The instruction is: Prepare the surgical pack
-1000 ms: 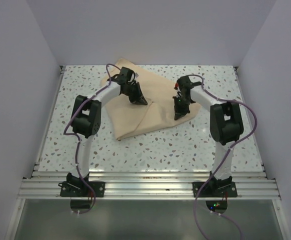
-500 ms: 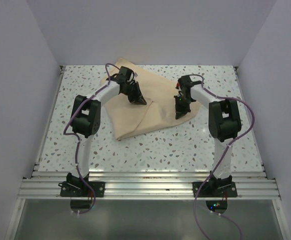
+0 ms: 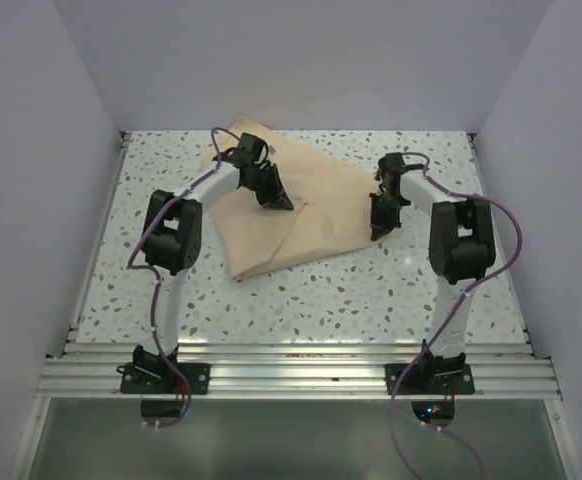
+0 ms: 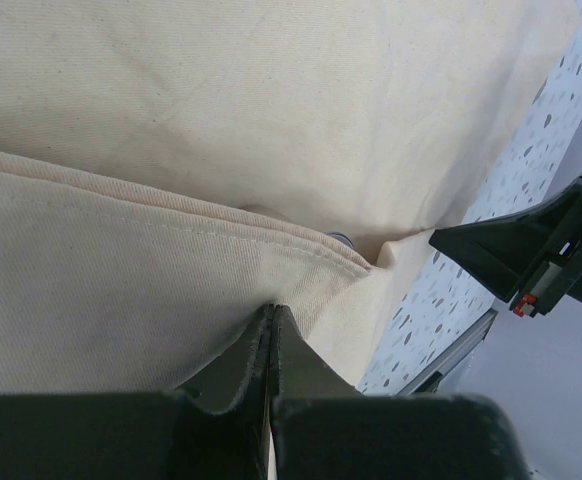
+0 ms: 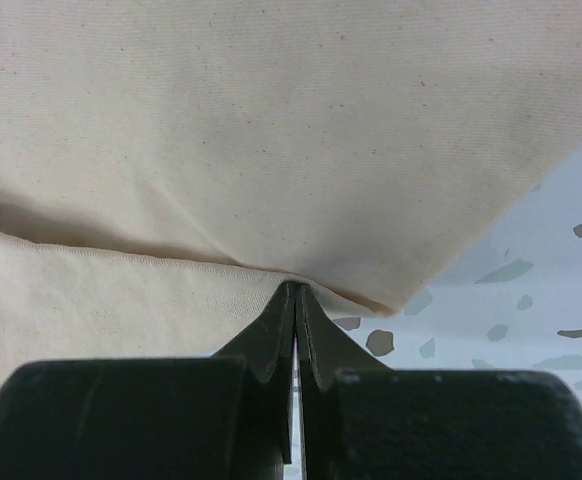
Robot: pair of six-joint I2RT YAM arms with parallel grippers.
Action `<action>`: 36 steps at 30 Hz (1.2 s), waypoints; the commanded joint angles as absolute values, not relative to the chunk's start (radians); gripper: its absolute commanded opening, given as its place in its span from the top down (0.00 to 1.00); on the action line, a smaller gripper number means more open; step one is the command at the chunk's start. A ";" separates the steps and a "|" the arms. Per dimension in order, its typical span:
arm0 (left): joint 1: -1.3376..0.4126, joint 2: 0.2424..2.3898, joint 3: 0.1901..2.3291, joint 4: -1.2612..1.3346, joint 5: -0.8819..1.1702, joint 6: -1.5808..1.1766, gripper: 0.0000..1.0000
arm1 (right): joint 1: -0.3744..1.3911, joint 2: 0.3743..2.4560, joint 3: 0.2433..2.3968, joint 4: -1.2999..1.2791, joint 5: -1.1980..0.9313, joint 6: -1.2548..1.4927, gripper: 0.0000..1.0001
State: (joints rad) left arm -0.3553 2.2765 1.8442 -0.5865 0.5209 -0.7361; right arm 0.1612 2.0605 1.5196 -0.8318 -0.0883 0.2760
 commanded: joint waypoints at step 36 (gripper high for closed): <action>-0.350 2.290 1.896 -0.595 0.572 -0.709 1.00 | -0.026 2.336 1.916 -0.641 0.137 0.540 0.28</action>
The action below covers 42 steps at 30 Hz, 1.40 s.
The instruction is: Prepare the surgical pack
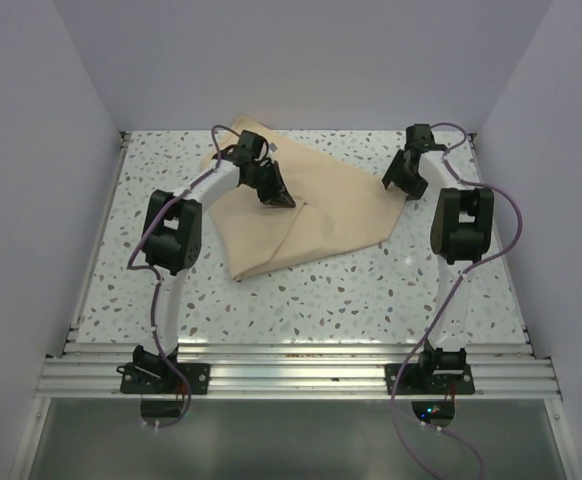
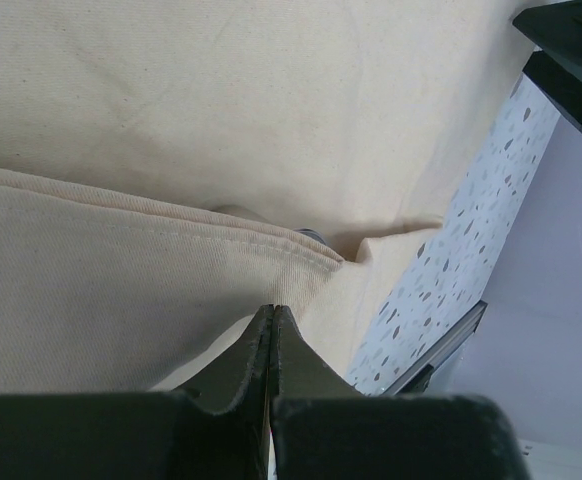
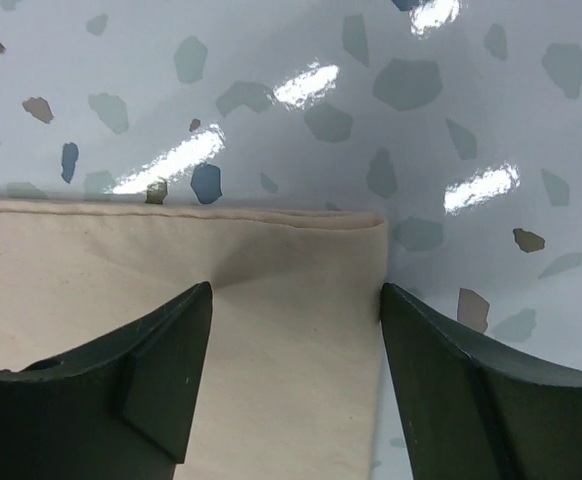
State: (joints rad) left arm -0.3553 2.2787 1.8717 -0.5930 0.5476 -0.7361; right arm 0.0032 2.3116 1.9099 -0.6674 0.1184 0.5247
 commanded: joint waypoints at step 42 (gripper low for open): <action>-0.351 2.324 1.922 -0.586 0.574 -0.723 0.99 | 0.415 2.052 2.213 -0.729 -0.219 0.523 1.00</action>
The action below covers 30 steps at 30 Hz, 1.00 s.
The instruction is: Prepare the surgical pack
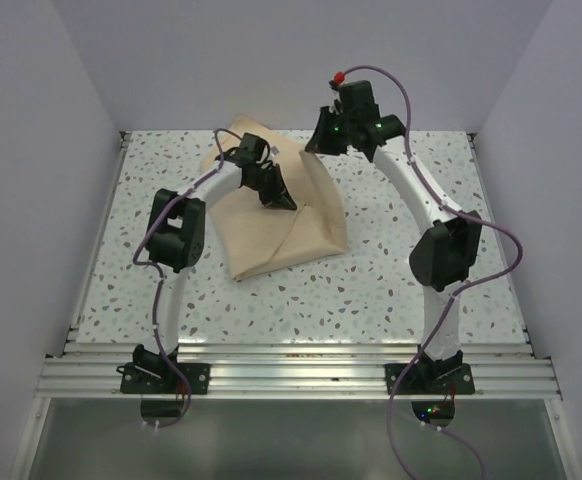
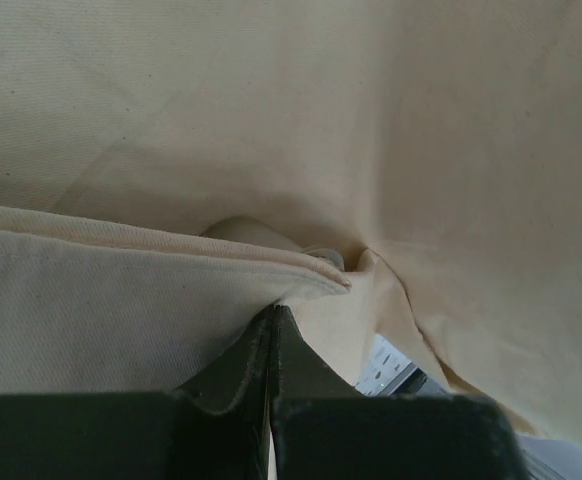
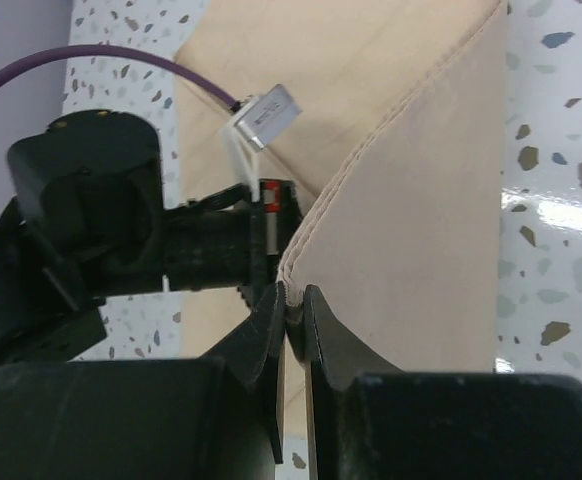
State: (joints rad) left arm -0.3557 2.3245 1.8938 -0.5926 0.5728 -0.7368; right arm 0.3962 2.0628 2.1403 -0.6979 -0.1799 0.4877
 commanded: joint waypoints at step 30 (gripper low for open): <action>-0.351 2.292 1.865 -0.535 0.566 -0.759 0.99 | 0.551 2.075 2.227 -0.618 -0.258 0.750 1.00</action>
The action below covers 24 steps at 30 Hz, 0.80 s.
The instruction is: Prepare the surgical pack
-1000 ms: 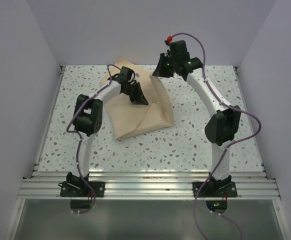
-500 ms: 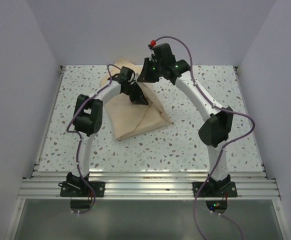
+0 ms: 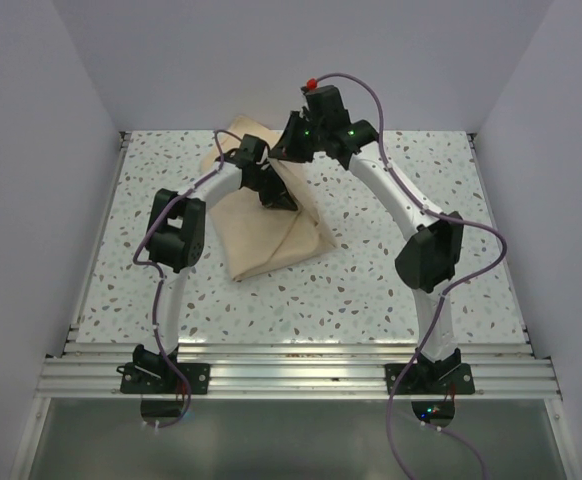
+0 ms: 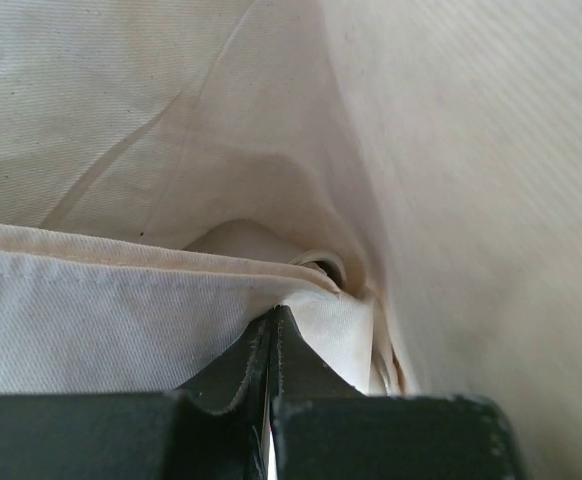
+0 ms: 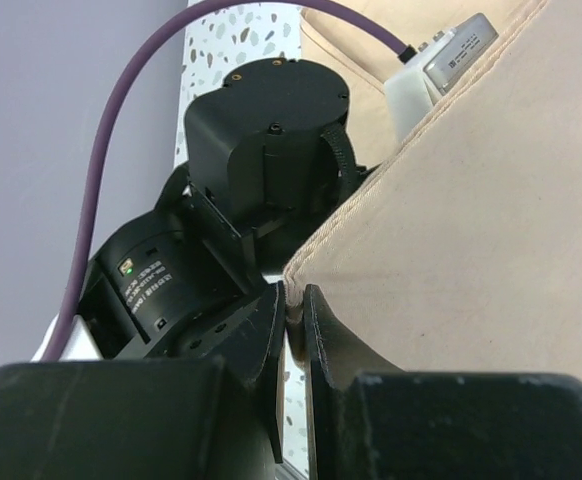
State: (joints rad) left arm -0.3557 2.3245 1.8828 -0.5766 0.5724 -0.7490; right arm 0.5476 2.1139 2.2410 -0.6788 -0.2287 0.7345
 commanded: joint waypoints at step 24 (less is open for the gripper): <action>-0.086 1.645 1.314 -0.697 0.296 -0.606 0.84 | 0.577 2.140 2.275 -0.666 -0.328 0.600 1.00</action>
